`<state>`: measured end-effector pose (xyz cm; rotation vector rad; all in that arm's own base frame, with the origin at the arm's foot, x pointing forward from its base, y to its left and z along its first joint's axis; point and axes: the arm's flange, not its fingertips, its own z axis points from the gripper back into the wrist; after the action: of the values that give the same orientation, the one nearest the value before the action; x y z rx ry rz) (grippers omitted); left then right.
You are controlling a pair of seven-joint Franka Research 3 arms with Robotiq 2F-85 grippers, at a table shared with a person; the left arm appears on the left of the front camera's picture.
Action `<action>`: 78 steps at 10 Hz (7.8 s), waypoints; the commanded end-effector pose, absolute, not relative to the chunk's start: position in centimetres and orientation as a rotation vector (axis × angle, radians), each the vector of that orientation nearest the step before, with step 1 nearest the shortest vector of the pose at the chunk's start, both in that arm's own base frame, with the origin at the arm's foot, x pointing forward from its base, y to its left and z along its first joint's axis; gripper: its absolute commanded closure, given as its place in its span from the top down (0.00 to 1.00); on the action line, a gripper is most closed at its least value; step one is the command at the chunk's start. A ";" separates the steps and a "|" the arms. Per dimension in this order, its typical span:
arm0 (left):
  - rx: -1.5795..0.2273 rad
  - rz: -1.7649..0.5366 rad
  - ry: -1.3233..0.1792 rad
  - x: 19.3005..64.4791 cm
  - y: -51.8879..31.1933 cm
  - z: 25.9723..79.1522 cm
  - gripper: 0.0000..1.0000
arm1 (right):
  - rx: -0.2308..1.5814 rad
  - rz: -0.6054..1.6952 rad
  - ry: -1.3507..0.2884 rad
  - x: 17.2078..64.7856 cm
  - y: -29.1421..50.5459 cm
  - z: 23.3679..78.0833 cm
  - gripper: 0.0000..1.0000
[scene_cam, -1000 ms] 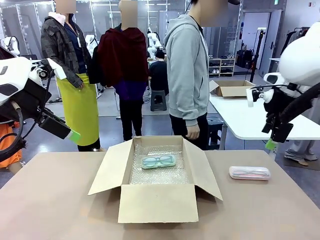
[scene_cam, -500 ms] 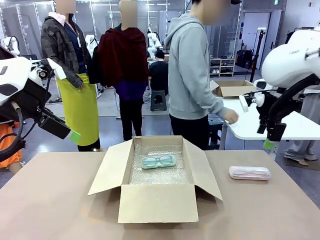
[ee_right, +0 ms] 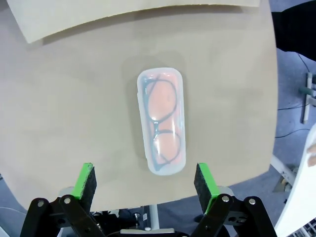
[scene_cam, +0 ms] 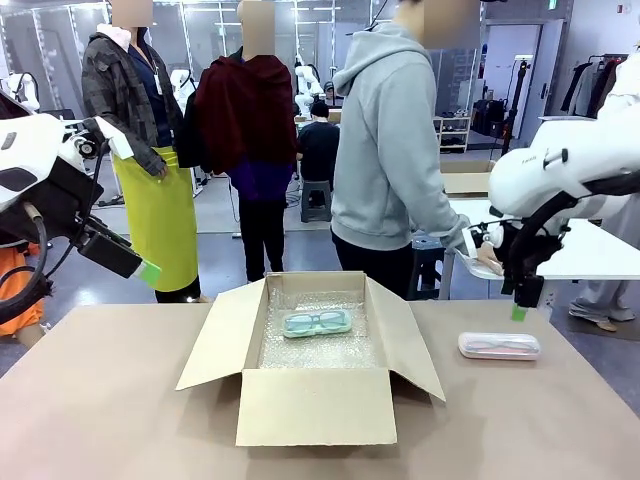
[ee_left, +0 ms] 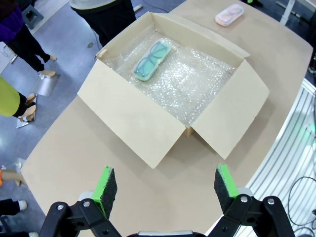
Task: Pack the glasses set securely to prepare it for shipping.
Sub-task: Put the Glasses case from the right side of the table into the Package Box.
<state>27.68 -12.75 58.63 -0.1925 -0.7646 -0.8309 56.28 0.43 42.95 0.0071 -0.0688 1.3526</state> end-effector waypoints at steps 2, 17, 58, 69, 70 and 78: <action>-0.193 -0.830 -0.772 27.7 -12.7 58.7 1.00 | 0.019 1.394 -0.041 57.1 0.1 40.3 1.00; -0.193 -0.830 -0.772 27.7 -12.7 58.7 1.00 | 0.034 1.460 -0.050 59.5 -0.9 31.5 1.00; -0.193 -0.830 -0.772 27.7 -12.7 58.7 1.00 | -0.005 1.612 -0.090 55.6 36.5 41.1 0.63; -0.193 -0.830 -0.772 27.7 -12.7 58.7 1.00 | 0.011 1.536 -0.011 57.2 37.3 33.1 0.83; -0.193 -0.830 -0.772 27.7 -12.7 58.7 1.00 | 0.013 1.535 -0.011 57.2 37.4 33.1 1.00; -0.193 -0.830 -0.772 27.7 -12.7 58.7 1.00 | 0.029 1.564 -0.029 57.3 37.0 33.4 1.00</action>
<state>27.68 -12.75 58.65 -0.1925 -0.7650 -0.8308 57.61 36.94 33.39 0.0309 -0.0327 1.5606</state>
